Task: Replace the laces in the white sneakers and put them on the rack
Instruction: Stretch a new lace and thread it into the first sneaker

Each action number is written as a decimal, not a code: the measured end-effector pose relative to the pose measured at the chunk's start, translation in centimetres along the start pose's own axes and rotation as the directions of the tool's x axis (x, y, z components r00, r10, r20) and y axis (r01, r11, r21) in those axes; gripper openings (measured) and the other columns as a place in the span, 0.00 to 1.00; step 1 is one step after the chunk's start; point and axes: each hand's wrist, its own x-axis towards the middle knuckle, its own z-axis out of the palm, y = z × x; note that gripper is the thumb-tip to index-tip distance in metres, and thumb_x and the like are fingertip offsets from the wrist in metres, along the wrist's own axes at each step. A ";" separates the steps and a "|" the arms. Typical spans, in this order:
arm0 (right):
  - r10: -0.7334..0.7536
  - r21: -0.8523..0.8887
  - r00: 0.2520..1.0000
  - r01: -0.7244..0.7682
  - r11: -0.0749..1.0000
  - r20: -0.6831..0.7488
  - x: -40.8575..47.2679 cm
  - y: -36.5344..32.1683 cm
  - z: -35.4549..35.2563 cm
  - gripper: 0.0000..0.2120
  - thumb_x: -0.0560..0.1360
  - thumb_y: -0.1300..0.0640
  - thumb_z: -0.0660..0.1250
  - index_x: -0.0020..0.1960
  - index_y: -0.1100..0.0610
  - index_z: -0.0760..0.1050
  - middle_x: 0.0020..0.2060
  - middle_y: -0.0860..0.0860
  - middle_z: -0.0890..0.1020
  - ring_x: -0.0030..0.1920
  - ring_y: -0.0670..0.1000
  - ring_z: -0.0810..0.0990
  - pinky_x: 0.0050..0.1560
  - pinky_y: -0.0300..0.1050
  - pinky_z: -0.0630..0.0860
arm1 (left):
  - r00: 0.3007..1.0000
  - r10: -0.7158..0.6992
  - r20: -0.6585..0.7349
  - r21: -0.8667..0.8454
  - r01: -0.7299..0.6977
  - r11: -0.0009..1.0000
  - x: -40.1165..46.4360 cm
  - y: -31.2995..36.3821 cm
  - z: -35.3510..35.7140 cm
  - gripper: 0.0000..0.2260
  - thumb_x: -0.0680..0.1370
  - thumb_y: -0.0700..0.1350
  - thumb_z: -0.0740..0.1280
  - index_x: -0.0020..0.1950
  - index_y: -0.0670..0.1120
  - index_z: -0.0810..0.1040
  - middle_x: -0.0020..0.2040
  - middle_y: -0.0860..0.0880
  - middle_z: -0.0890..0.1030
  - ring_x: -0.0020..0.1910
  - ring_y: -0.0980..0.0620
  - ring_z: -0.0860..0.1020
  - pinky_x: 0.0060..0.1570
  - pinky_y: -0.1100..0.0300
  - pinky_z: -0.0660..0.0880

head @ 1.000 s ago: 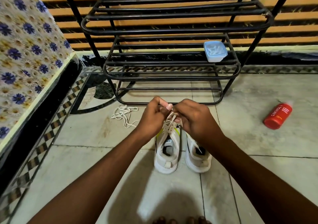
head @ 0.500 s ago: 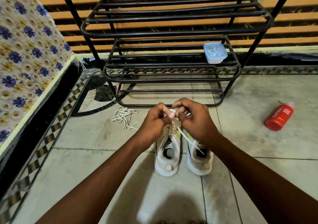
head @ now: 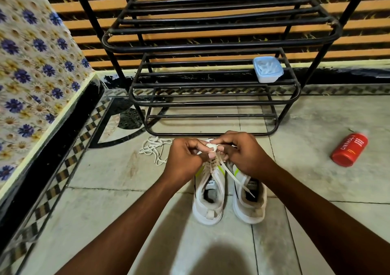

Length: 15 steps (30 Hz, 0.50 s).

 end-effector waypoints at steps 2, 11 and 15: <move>-0.012 0.002 1.000 0.012 1.000 -0.003 0.1 0.1 -0.1 0.13 0.78 0.66 0.68 0.55 0.52 0.85 0.45 0.47 0.84 0.42 0.43 0.82 0.44 0.44 0.79 | 1.000 0.003 -0.013 0.045 -0.002 0.999 -0.1 0.2 0.1 0.06 0.69 0.31 0.79 0.41 0.41 0.88 0.44 0.47 0.88 0.46 0.47 0.87 0.56 0.42 0.82; -0.269 -0.359 0.960 0.226 0.905 -0.073 0.1 0.7 0.5 0.06 0.74 0.60 0.70 0.50 0.58 0.82 0.40 0.49 0.79 0.37 0.47 0.75 0.39 0.37 0.69 | 0.993 0.115 -0.030 0.011 -0.115 0.993 -0.9 0.5 0.1 0.10 0.80 0.32 0.70 0.55 0.45 0.74 0.43 0.48 0.86 0.44 0.47 0.86 0.49 0.49 0.82; -0.321 -0.421 0.941 0.248 0.872 -0.110 -0.5 0.9 1.3 0.05 0.76 0.59 0.69 0.51 0.59 0.80 0.41 0.50 0.78 0.38 0.46 0.72 0.41 0.39 0.67 | 0.995 0.103 0.000 0.038 -0.103 0.994 -0.7 0.4 0.0 0.11 0.83 0.29 0.61 0.58 0.43 0.76 0.48 0.46 0.86 0.37 0.46 0.86 0.38 0.52 0.82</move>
